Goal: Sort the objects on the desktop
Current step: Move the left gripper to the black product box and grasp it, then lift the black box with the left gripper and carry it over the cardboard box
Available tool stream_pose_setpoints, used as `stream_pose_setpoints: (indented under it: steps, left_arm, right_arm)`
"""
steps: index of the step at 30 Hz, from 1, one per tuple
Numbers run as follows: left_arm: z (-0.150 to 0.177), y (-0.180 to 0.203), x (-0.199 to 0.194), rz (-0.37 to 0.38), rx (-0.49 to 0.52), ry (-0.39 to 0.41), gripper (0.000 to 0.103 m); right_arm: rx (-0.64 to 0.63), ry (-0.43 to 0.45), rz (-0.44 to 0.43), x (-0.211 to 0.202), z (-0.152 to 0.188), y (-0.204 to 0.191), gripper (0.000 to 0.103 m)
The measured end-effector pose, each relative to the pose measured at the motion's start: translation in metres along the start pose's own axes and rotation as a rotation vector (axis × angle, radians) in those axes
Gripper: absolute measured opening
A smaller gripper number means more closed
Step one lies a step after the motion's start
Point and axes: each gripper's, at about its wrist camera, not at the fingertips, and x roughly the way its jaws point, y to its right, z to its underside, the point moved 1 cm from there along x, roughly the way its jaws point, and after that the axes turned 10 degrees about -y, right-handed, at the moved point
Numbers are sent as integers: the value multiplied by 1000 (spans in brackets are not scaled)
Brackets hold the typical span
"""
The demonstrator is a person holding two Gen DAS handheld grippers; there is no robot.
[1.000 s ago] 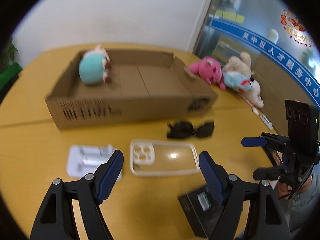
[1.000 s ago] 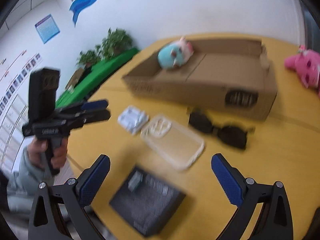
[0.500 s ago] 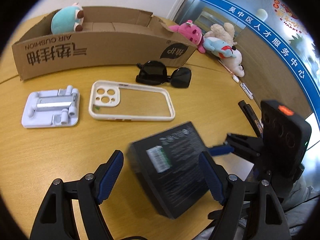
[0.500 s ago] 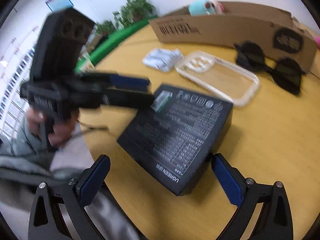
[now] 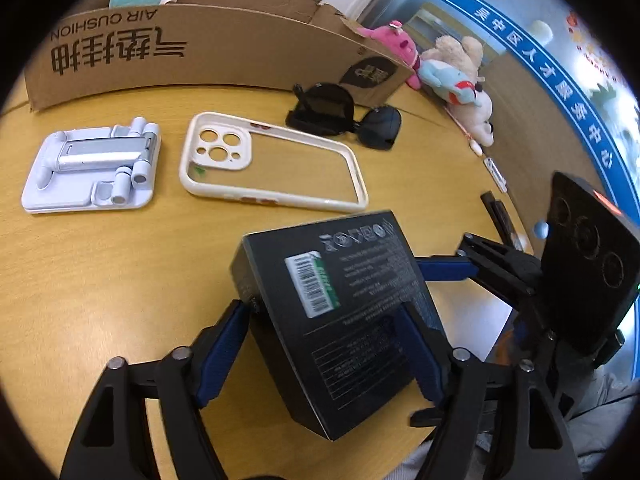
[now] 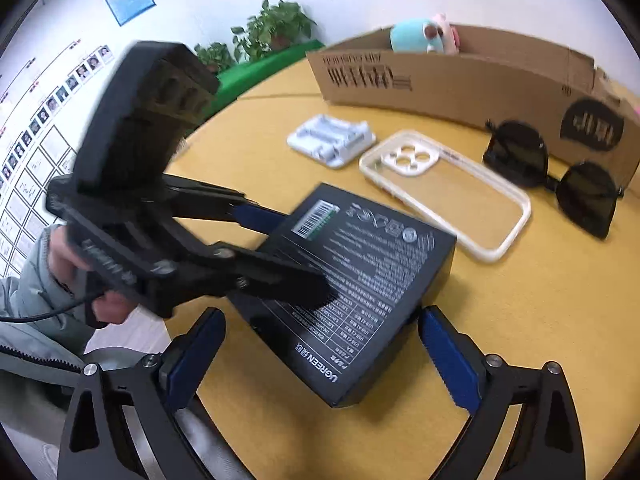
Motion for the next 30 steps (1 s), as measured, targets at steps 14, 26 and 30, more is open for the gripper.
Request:
stream_pose_setpoints:
  steps: [14, 26, 30]
  left_arm:
    - [-16, -9, -2, 26, 10, -5, 66]
    - [-41, 12, -60, -29, 83, 131, 66]
    - [-66, 22, -82, -60, 123, 194, 66]
  right_arm:
    - [-46, -61, 119, 22, -3, 0, 93]
    - [-109, 78, 162, -24, -37, -12, 91]
    - [-139, 120, 204, -39, -67, -10, 91]
